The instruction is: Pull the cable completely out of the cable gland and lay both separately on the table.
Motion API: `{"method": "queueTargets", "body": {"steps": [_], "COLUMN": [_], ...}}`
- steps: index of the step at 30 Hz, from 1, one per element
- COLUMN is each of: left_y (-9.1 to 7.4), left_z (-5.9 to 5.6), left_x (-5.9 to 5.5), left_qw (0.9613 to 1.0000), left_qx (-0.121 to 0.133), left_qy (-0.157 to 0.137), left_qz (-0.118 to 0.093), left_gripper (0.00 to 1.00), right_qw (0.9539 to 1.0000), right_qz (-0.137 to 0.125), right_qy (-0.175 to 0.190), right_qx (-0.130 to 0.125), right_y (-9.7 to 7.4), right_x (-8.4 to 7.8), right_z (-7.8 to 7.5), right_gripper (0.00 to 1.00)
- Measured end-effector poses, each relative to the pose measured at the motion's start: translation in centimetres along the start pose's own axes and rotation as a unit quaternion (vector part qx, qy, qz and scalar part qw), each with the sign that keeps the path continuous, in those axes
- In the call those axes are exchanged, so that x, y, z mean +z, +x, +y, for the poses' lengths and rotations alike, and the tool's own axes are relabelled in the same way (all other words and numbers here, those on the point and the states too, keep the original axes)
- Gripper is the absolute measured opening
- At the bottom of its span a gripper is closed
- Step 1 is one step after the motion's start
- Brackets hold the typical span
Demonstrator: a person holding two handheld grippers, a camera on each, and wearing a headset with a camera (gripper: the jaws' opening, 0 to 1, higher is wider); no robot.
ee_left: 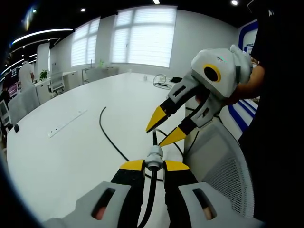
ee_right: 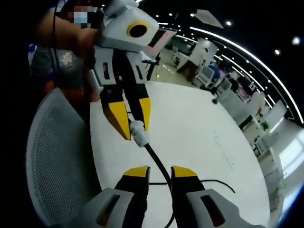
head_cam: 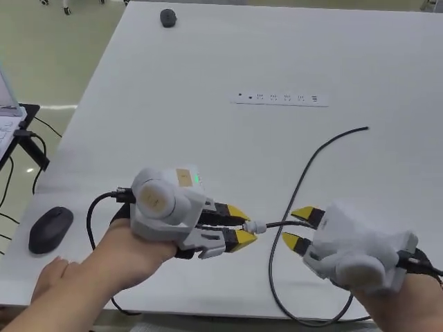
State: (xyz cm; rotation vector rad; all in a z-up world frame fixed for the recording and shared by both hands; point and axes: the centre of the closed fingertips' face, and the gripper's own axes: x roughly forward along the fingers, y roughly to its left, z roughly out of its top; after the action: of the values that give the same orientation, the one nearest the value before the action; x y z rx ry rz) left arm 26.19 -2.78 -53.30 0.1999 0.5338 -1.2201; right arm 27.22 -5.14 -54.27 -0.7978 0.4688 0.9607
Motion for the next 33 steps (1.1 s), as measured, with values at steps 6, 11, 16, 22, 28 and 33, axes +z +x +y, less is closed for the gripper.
{"method": "queueTargets", "body": {"steps": [6,11,16,22,28,33], "left_y": [0.1,0.1,0.2,0.2,0.3,0.2], "left_z": [0.0,-0.1,-0.1,0.1,0.3,0.5], "left_x": [0.1,0.1,0.2,0.3,0.6,0.7], "left_qw": [1.0000,0.9999,0.9999,0.9999,0.9999,0.9999], "left_qx": [-0.002,-0.003,-0.004,-0.003,-0.001,0.002], "left_qy": [0.003,0.009,0.013,0.015,0.016,0.013], "left_qz": [0.001,0.005,0.004,0.005,0.001,-0.001], "left_gripper": [0.15,0.15,0.15,0.15,0.15,0.15], "right_qw": [0.9994,0.9995,0.9998,0.9999,0.9984,0.9956], "right_qz": [0.000,-0.001,-0.003,0.005,0.008,0.016], "right_qy": [-0.035,-0.032,-0.018,0.015,0.055,0.093], "right_qx": [0.003,0.008,0.008,0.006,0.001,-0.002], "right_y": [0.6,0.7,0.7,0.6,0.7,0.8], "right_x": [0.9,0.8,0.5,-0.4,-1.1,-2.1], "right_z": [0.3,0.2,0.1,-0.4,-1.1,-1.6], "right_gripper": [0.08,0.03,0.02,0.01,0.01,0.00]}}
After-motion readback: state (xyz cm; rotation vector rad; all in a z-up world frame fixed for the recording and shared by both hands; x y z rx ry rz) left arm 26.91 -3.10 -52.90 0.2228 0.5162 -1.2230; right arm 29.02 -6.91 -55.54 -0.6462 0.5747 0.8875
